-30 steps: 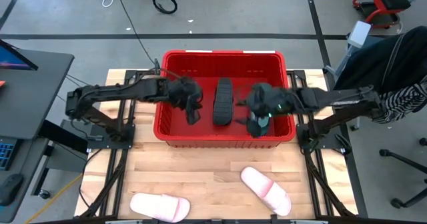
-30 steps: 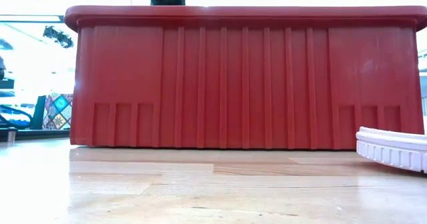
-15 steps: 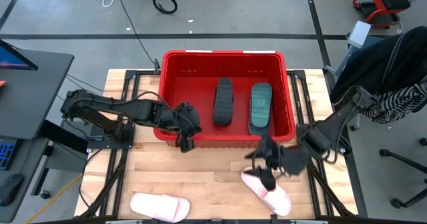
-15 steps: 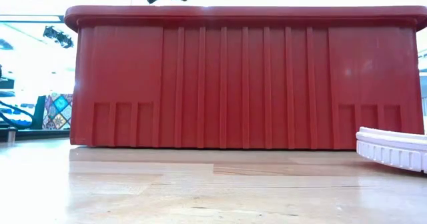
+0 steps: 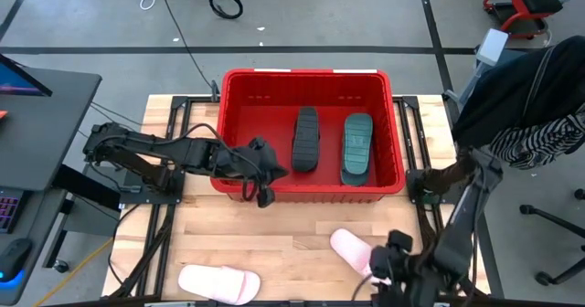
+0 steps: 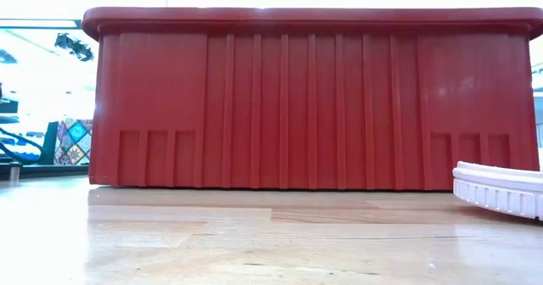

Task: Pick and place slides into bin
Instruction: Put the right pink slides into the red bin

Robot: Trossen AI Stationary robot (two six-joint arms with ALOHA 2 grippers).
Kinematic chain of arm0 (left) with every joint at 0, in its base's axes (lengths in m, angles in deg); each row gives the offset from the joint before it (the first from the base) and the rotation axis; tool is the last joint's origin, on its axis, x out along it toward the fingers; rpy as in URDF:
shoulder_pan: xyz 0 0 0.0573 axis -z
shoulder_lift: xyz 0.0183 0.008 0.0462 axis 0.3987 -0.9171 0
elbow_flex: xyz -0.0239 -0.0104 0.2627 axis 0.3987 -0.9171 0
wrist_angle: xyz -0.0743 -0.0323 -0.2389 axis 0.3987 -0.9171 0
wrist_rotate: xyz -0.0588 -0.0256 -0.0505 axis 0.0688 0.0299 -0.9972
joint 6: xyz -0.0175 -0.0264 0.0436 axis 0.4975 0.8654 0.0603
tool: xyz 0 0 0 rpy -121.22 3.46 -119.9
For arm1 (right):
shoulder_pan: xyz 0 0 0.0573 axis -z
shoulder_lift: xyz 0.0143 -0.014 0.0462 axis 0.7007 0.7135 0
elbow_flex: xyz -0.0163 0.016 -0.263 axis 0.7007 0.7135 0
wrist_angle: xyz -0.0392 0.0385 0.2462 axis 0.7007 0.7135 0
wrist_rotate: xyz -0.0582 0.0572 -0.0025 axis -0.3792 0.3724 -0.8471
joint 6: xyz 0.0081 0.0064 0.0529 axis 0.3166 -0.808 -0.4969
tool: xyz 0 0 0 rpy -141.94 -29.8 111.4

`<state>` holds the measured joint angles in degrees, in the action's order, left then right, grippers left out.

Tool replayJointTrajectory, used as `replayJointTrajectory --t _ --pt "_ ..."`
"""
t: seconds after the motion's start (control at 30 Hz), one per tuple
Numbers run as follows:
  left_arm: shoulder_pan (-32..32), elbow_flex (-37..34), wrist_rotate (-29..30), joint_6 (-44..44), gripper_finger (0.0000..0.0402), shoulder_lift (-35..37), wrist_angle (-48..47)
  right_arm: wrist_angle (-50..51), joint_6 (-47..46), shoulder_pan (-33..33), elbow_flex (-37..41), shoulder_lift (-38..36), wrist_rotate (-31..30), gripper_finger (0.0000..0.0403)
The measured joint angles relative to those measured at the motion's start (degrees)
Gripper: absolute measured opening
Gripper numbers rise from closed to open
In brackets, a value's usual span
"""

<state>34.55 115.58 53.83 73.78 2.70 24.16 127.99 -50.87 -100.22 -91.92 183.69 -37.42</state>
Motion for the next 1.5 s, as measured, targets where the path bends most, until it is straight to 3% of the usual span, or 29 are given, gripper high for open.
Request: replayJointTrajectory --t 0.13,0.33,0.63,0.77,0.87,1.03,1.3,1.43,1.5 --pt "0.0 0.0 0.7 -0.1 0.0035 0.0 2.4 0.1 -5.5 -1.9 2.7 2.6 1.0 0.0323" --pt "0.0 0.0 0.7 0.3 0.0048 0.0 2.8 -0.1 -5.5 -1.8 7.1 3.8 5.5 0.0394" --pt "0.5 0.0 0.7 2.4 0.0061 0.0 2.7 -3.0 -10.3 -2.6 15.6 3.8 10.6 0.039" --pt "0.5 0.0 0.7 2.4 0.0066 0.0 2.6 -4.5 -10.5 -0.8 17.2 3.8 9.6 0.0398" --pt "0.4 0.0 0.7 2.4 0.0069 0.0 2.6 -8.0 -0.6 0.3 17.0 3.7 8.3 0.0396" --pt "-0.1 0.0 0.7 2.2 0.0075 0.0 2.6 -12.4 25.1 3.2 16.6 3.7 10.0 0.0399" --pt "0.4 0.0 0.7 3.1 0.0076 0.0 2.6 -14.5 51.8 12.6 18.8 3.6 24.6 0.0399" --pt "0.8 0.0 0.7 4.3 0.0072 0.0 2.6 -20.1 57.1 15.0 24.8 3.6 37.5 0.0396" --pt "1.1 0.0 0.7 4.5 0.0072 0.0 2.6 -21.9 59.0 15.6 27.4 3.6 40.9 0.0391"
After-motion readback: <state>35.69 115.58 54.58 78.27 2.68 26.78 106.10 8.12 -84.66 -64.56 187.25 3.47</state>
